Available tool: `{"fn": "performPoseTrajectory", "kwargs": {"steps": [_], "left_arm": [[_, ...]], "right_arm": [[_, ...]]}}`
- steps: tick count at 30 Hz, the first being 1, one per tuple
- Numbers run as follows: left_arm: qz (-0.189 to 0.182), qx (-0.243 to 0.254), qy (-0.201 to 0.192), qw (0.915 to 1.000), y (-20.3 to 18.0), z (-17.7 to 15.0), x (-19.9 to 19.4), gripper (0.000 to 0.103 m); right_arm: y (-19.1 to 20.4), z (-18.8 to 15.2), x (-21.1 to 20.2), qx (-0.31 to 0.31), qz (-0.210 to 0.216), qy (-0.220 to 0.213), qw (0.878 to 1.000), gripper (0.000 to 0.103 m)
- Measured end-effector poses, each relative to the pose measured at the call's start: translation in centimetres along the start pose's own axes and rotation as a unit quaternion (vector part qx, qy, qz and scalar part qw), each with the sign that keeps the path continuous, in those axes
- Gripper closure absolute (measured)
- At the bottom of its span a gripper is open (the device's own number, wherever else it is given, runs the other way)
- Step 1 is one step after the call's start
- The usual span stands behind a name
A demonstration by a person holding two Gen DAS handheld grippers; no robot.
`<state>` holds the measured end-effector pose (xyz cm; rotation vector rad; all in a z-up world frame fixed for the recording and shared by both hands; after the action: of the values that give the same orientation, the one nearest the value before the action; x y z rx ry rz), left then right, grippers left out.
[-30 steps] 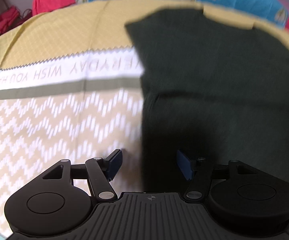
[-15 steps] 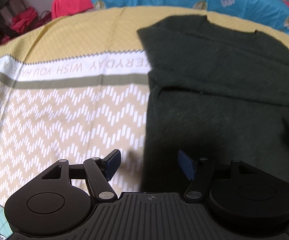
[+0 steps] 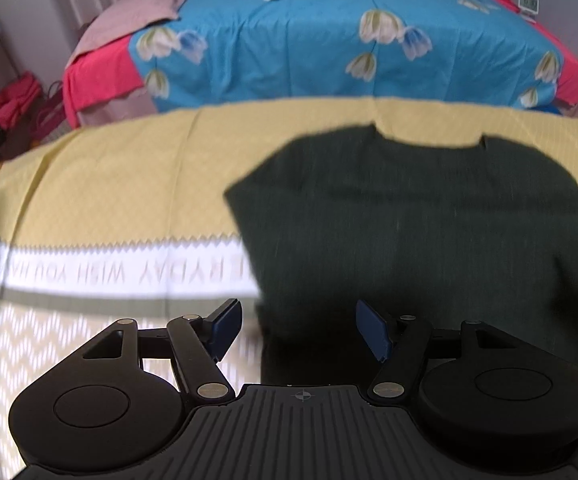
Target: Fold small clothes
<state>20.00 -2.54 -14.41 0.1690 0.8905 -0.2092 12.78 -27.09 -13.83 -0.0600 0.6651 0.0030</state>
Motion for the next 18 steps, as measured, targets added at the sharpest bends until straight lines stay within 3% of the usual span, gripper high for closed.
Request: {"fn": "performPoseTrajectory", "kwargs": {"steps": [3, 4, 5, 8, 14, 18], "left_arm": [[-0.005, 0.001, -0.004, 1.0000, -0.4, 1.8, 1.5, 0.000], [-0.007, 0.001, -0.004, 1.0000, -0.6, 2.3, 2.0, 0.000], [-0.008, 0.000, -0.003, 1.0000, -0.8, 2.7, 2.6, 0.000], [-0.015, -0.008, -0.006, 0.9998, -1.3, 4.2, 4.4, 0.000], [-0.024, -0.038, 0.005, 0.9990, -1.9, 6.1, 9.2, 0.000], [-0.011, -0.041, 0.018, 0.9990, -1.3, 5.7, 12.2, 0.000]], "right_arm": [[-0.5, 1.0, 1.2, -0.003, 0.002, -0.006, 1.000, 0.036], [-0.6, 1.3, 1.6, 0.000, 0.005, -0.008, 1.000, 0.041], [-0.8, 1.5, 2.0, 0.004, 0.010, -0.011, 1.000, 0.053], [-1.2, 2.0, 3.4, 0.020, 0.019, -0.014, 1.000, 0.066], [-0.8, 2.3, 7.2, 0.046, 0.047, -0.002, 0.998, 0.066], [-1.4, 1.1, 11.1, 0.078, 0.059, 0.046, 0.994, 0.065]]}}
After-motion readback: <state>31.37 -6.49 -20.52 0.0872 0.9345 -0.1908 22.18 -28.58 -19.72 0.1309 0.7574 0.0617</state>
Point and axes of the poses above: each gripper's, at about its wrist camera, not at the fingertips, and x roughly the way its jaws point, y to its left, z to its top, the point moved 9 cm from there along x, roughly the way its jaws point, and after that the axes turned 10 degrees about -y, right-handed, at the moved point
